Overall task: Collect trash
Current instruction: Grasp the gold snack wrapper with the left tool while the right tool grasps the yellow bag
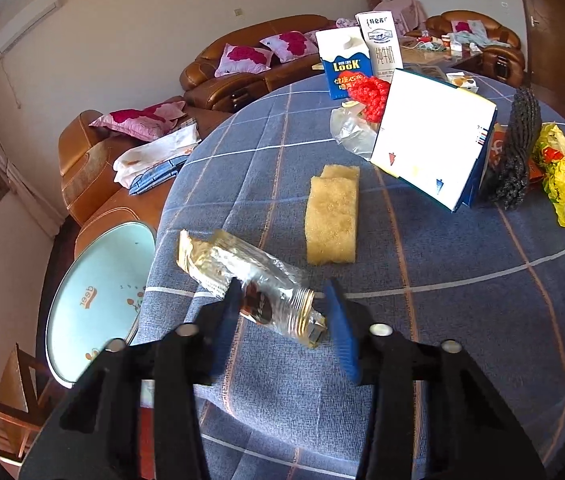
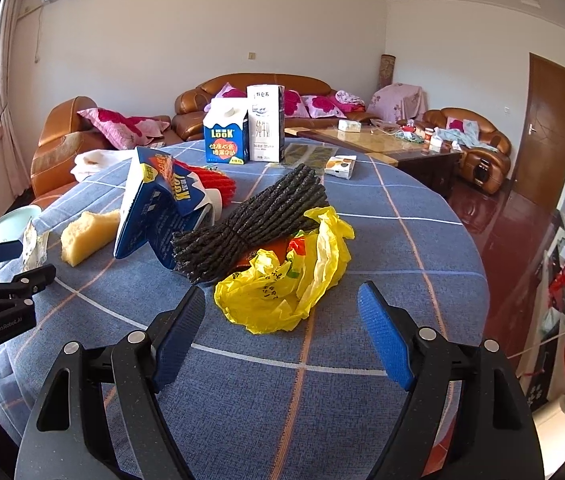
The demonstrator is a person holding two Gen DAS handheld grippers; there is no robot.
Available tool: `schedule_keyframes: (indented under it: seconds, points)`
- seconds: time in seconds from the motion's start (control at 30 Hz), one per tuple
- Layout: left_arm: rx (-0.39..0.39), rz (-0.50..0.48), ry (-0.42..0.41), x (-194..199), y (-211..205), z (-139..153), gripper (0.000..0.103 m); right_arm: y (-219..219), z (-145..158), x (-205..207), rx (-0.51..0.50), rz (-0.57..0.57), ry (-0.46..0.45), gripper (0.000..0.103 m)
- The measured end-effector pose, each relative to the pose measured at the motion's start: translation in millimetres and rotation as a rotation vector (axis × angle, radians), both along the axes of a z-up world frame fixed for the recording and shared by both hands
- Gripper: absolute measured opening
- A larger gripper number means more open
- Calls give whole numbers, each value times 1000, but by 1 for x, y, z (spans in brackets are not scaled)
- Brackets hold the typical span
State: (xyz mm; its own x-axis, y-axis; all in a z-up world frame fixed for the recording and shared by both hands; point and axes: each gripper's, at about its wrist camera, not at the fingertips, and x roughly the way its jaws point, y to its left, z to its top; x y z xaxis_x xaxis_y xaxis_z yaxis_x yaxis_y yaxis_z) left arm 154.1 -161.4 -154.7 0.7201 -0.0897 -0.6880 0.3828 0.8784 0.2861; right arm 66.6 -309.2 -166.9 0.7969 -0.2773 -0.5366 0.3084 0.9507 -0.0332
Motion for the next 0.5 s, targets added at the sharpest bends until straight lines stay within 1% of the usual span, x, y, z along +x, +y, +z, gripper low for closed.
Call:
schedule_keyframes:
  seconds: [0.03, 0.07, 0.1, 0.13, 0.17, 0.23, 0.3, 0.37, 0.5]
  points:
    - [-8, -3, 0, -1, 2, 1, 25, -1, 0, 2, 5, -3, 3, 78]
    - [-13, -5, -1, -2, 5, 2, 17, -3, 0, 4, 16, -2, 6, 77]
    - [-16, -8, -3, -3, 7, 3, 14, -5, -1, 6, 27, -6, 10, 76]
    - [-20, -7, -9, -3, 9, 4, 13, -7, -1, 9, 36, -8, 17, 70]
    - [-27, -5, -16, -4, 11, 7, 11, -8, -1, 12, 45, -4, 28, 60]
    - [-45, -5, -26, -5, 15, 12, 9, -13, -1, 18, 75, 0, 48, 54]
    - [-57, -6, -39, -7, 19, 17, 8, -19, -4, 20, 117, -3, 63, 52]
    - [-65, -9, -52, -9, 21, 22, 7, -21, -5, 21, 139, 4, 71, 46]
    - [-79, -5, -80, -12, 28, 32, 6, -22, 2, 15, 160, 1, 49, 44]
